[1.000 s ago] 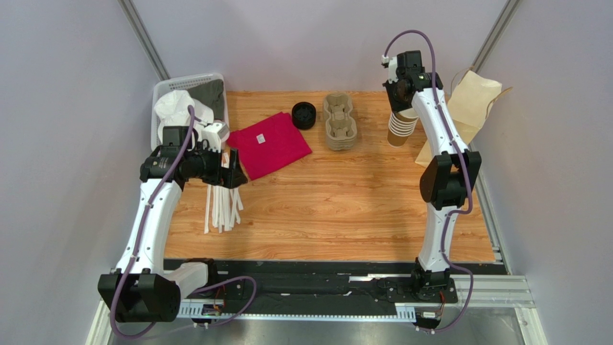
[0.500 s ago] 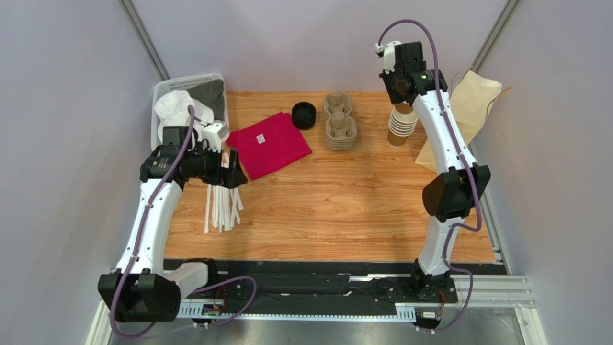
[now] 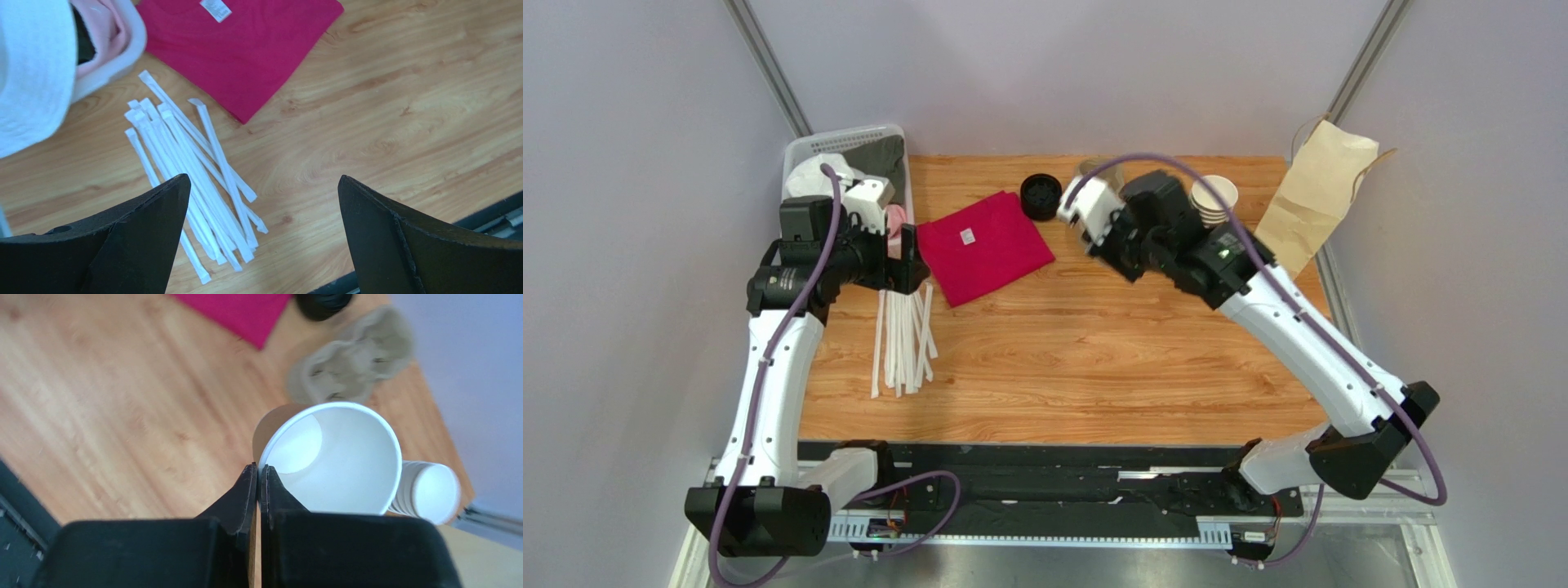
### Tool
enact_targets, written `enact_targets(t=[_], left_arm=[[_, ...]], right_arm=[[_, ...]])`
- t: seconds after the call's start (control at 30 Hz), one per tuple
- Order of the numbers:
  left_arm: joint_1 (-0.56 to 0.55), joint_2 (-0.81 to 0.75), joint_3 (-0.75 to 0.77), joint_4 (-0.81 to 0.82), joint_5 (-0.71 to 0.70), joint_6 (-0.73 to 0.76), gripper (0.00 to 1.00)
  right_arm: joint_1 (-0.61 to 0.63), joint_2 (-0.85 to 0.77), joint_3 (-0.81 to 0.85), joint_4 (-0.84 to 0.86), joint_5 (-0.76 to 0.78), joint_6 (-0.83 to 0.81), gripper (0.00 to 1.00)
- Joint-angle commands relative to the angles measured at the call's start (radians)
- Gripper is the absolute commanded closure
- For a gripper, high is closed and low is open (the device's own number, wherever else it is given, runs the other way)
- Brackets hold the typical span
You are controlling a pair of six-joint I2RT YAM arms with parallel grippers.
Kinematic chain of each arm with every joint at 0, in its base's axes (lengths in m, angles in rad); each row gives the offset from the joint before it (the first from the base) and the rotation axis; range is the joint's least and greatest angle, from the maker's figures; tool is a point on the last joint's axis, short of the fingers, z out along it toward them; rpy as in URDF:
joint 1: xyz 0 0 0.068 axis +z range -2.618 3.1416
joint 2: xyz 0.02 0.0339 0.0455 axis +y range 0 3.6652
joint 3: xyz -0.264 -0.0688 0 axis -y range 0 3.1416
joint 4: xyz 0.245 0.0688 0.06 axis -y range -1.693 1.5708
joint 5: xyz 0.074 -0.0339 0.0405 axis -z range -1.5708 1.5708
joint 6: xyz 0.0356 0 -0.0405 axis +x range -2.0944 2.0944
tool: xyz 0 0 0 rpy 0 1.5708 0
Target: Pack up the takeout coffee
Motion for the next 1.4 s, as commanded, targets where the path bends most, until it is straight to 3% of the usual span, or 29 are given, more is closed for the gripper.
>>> enact_targets(t=[0.0,0.13,0.3,0.8,1.23,1.37], left_arm=[[0.004,0.028,0.085,0.077,-0.113,-0.034,0.01],[0.004,0.113,0.152,0.004,-0.077,-0.049,0.01],[0.003,0.098,0.084,0.064,-0.047,-0.104,0.01],[0.004,0.091,0.03,0.092,-0.081,-0.128,0.01],[0.003,0.118,0.035,0.099,-0.09,-0.137,0.01],[0.003,0.131,0.05,0.101,-0.061,-0.129,0.01]], right_arm=[[0.138,-0.007,-0.182,0.023,-0.025,-0.038,1.0],[0.244,-0.001,-0.273,0.097,-0.056,-0.009,1.0],[0.353,0.036,-0.362,0.203,0.05,-0.004,1.0],[0.433,0.123,-0.494,0.393,0.113,0.076,1.0],[0.433,0.141,-0.518,0.376,0.059,0.112,0.85],[0.432,0.14,-0.509,0.353,0.06,0.109,0.67]])
